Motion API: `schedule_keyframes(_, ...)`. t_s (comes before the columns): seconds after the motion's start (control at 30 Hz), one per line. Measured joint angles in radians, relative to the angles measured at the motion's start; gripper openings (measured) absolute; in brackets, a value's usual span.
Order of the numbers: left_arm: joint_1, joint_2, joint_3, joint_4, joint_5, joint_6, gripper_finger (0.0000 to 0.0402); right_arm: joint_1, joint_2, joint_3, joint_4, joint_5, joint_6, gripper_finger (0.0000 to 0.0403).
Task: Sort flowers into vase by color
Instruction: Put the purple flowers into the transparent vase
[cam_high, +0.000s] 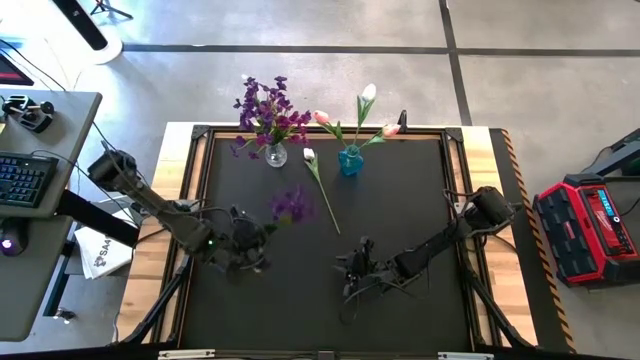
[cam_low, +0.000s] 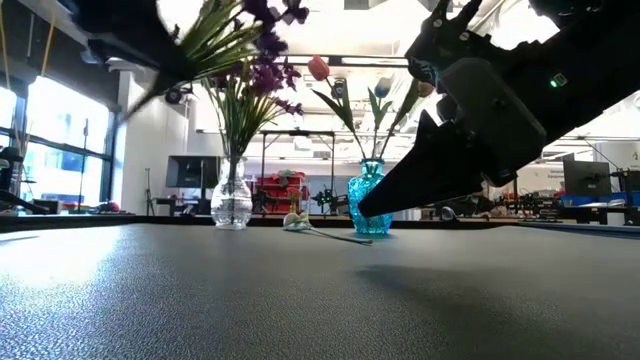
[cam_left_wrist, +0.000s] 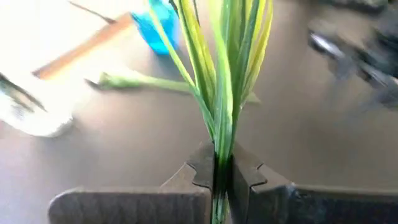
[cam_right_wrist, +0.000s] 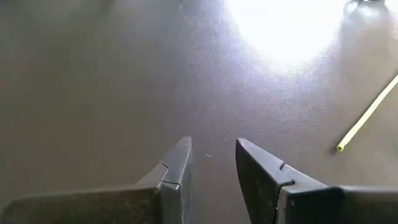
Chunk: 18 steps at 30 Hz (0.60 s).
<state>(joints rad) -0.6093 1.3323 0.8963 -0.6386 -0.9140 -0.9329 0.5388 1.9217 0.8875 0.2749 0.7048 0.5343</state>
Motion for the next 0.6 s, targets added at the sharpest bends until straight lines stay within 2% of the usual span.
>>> schedule_keyframes(0.1,0.017,0.022,0.0,0.002,-0.217,-0.007,0.0002,0.0,0.0,0.0,0.0,0.0,0.001,0.0092)
schedule_keyframes(0.2,0.024,0.03,-0.006,0.006,-0.424,0.069,0.0002,0.0,0.0,0.0,0.001,0.0,0.008,0.0092)
schedule_keyframes(0.27,0.036,0.025,-0.031,0.025,-0.508,0.108,0.0001,0.0,0.0,0.0,0.003,0.0,0.008,0.0092)
schedule_keyframes(0.33,0.055,0.015,-0.07,0.033,-0.518,0.108,0.0001,0.0,0.0,0.0,0.006,0.0,0.008,0.0092)
schedule_keyframes(0.4,0.079,-0.002,-0.108,0.074,-0.471,0.076,0.0001,-0.002,0.0,0.0,0.007,0.0,0.008,0.0092)
schedule_keyframes(0.47,0.097,-0.022,-0.149,0.213,-0.361,0.122,0.0001,-0.004,0.0,0.0,0.007,-0.001,0.008,0.0092)
schedule_keyframes(0.53,0.114,-0.029,-0.191,0.483,-0.169,0.326,0.0001,-0.004,0.0,0.0,0.008,-0.001,0.008,0.0092)
schedule_keyframes(0.6,0.128,-0.028,-0.238,0.824,0.087,0.642,0.0,-0.004,0.0,0.0,0.008,-0.001,0.008,0.0092)
